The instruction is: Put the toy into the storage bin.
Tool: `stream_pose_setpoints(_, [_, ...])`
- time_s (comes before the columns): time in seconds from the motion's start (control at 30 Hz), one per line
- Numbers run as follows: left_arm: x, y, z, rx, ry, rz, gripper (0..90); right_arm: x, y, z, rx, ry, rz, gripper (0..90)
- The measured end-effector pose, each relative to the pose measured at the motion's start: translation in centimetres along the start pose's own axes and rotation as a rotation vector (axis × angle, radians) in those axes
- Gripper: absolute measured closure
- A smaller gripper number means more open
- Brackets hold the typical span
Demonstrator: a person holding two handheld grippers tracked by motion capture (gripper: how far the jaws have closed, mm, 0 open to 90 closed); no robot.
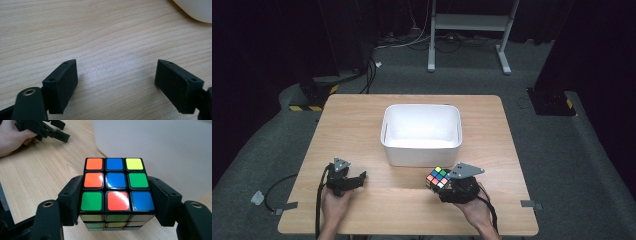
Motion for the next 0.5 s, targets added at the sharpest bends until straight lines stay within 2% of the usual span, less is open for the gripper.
stream_pose_setpoints(0.5, [0.0, 0.0, 0.0, 0.000, 0.000, 0.000, 18.5, -1.4, 1.7, -0.5, -0.009, -0.013, -0.031, 34.1])
Point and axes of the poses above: each handheld gripper's, and its own axes: y roughly backward along the jaws, x roughly out of its underside, z roughly to its left, the point moved 10 cm from there along -y, roughly forward along the jaws, and after that the axes turned 12 degrees about x, right-handed, at the moved point
